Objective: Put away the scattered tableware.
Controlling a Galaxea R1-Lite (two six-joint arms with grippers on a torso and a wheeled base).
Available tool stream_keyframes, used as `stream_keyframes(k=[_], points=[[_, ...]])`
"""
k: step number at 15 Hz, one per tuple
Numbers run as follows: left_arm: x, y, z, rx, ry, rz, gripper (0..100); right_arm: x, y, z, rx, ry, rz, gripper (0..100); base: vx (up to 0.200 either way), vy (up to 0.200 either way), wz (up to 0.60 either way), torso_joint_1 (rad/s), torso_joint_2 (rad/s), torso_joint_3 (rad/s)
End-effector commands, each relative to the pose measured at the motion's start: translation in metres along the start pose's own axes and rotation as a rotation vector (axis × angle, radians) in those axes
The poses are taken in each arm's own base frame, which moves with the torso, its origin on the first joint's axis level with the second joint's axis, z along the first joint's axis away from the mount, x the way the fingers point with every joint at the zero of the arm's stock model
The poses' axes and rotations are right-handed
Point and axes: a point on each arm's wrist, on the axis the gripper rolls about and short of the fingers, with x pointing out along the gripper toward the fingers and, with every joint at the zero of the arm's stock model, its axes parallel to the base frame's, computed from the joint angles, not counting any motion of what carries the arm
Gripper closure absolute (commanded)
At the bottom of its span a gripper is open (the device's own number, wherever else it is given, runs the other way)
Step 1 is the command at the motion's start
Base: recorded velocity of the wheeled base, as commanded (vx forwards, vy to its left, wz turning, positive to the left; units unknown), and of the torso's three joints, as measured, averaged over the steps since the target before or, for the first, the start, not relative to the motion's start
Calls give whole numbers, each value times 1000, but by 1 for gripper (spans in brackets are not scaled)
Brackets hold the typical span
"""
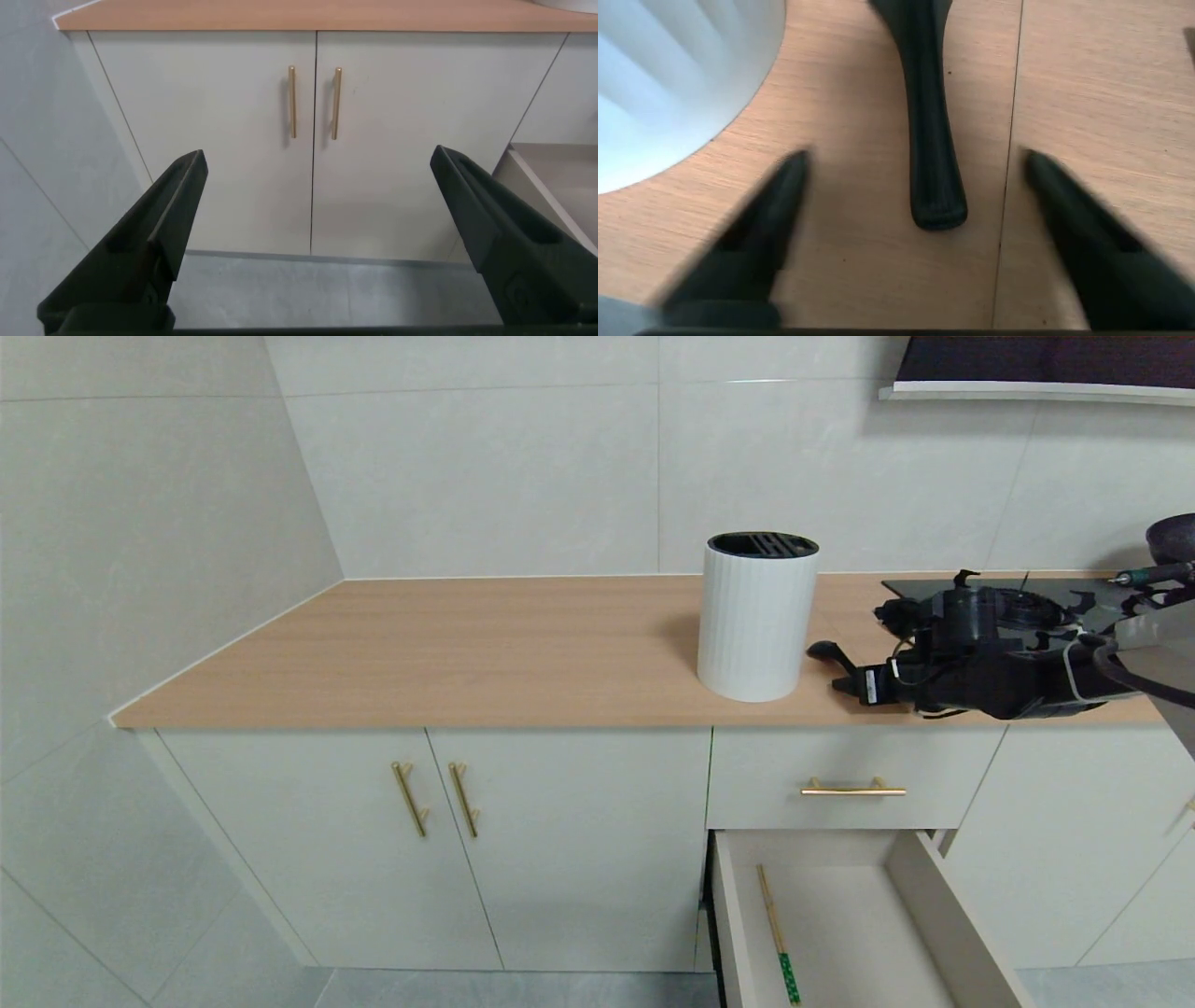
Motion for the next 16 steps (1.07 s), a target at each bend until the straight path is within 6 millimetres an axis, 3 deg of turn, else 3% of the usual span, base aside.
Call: stream_keyframes(k=[1, 9, 16], points=[[0, 0, 0, 0, -1, 0, 0, 3, 0, -4, 0, 10, 2, 100, 0, 0, 0, 0, 0, 0], [0, 0, 0, -1, 1, 0, 0, -1, 1, 1, 3, 0, 1, 100, 0, 0, 0, 0, 0, 0], [0, 0, 0, 0, 1, 0, 0, -63, 4, 32, 81, -72, -3, 100, 0, 0, 0, 0, 0, 0]])
